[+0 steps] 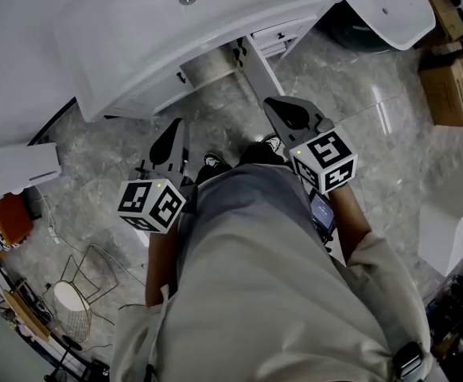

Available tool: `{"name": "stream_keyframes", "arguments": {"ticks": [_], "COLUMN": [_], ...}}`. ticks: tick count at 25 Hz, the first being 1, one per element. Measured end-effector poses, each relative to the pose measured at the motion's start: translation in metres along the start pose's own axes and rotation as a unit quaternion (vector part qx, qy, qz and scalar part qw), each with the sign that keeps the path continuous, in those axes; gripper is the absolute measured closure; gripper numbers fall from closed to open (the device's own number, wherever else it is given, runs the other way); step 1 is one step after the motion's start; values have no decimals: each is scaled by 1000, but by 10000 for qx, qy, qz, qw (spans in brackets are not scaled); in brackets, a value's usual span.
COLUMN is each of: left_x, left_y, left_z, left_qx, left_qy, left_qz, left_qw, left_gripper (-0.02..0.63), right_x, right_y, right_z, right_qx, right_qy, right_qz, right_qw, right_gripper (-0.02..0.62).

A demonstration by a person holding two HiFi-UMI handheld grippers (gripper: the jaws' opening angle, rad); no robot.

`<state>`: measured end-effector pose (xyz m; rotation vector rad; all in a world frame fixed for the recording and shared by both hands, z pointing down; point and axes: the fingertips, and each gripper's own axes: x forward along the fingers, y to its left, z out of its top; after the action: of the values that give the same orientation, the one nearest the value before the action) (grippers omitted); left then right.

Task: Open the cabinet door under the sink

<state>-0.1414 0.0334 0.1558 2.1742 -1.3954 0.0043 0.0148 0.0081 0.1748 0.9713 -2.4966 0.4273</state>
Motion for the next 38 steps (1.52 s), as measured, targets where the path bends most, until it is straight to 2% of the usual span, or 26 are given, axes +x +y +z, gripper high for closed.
{"name": "stream_keyframes", "arguments": {"ticks": [12, 21, 27, 38], "left_x": [-21, -26, -29, -32], "left_y": [16, 26, 48, 55], "left_z": [31, 44, 41, 32], "left_qx": [113, 248, -47, 276], "left_qy": [-285, -352, -313, -177], "left_qz": [247, 364, 781, 1007], "left_qw": [9992, 9984, 9964, 9944], "left_gripper": [607, 609, 609, 609], "right_x": [-19, -28, -23, -12], "right_y": [19, 18, 15, 18], "right_z": [62, 79, 81, 72], "right_qx": [-173, -106, -108, -142], "right_qy": [-804, -1018, -928, -668], "right_qz": [-89, -320, -382, -462], "right_qw": [9966, 9942, 9949, 9966], "right_gripper": [583, 584, 584, 584]}}
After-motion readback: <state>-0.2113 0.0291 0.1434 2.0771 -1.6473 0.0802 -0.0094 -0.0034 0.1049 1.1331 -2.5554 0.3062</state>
